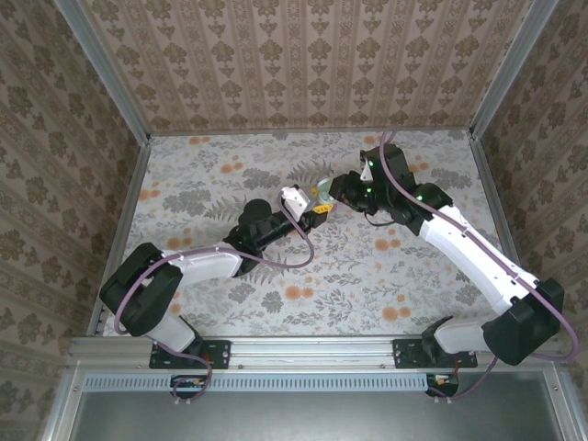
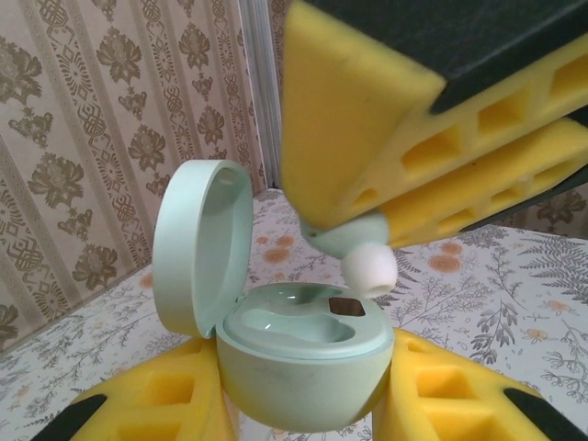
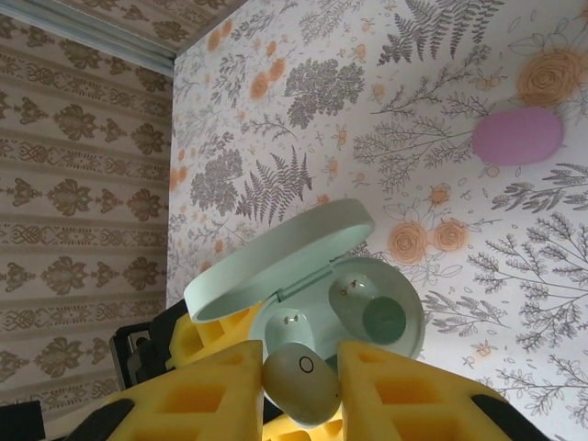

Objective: Insert the wireless bluetooth earbuds into the charging case

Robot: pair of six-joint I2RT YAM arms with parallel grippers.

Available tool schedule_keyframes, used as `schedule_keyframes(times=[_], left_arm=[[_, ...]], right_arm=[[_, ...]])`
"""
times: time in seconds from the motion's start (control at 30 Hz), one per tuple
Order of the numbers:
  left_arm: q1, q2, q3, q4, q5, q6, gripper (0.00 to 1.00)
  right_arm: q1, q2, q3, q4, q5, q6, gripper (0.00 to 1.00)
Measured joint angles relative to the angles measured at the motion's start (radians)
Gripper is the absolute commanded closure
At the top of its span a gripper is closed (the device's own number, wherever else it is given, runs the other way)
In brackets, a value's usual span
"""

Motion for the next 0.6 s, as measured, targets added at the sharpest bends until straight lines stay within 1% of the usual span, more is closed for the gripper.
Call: schedule_keyframes(times=[0.33,0.6], left_arm=[[-0.004,0.0,0.002,0.0,-0.016,0.008,0.7],[-0.004,0.0,0.004,0.0,-0.017,0.007,0.7]], right_arm=[[0.021,0.022,0.018,0.018,0.0,0.011,0.73],[0.039,0.035,0.029,0.011,0.03,0.005,0.73]])
